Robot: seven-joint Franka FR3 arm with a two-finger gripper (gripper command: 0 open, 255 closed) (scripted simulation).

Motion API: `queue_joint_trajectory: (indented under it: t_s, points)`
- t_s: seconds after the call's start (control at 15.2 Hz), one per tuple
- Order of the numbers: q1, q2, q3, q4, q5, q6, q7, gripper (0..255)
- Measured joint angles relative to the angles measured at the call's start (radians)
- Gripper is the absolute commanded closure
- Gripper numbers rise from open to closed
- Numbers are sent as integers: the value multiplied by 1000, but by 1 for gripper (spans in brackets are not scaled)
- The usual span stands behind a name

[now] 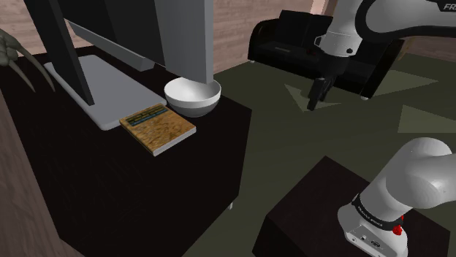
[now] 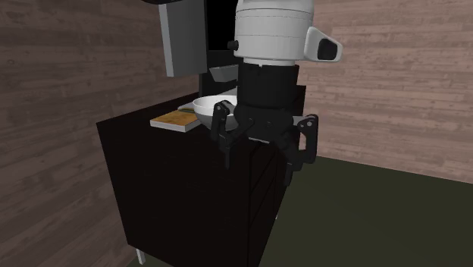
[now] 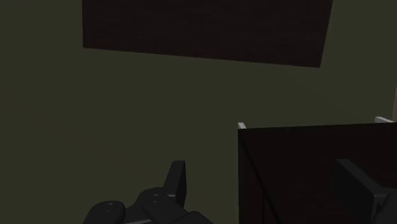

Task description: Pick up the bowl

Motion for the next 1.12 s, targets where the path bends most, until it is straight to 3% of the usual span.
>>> queue_joint_trajectory:
  t_s: [0.2, 0.53, 1.12]
  points:
    - [6, 46, 18, 31, 13, 15, 19, 0]
    - [13, 229, 63, 170, 36, 58, 70, 0]
    - [26, 583, 141, 534, 34, 49, 187, 0]
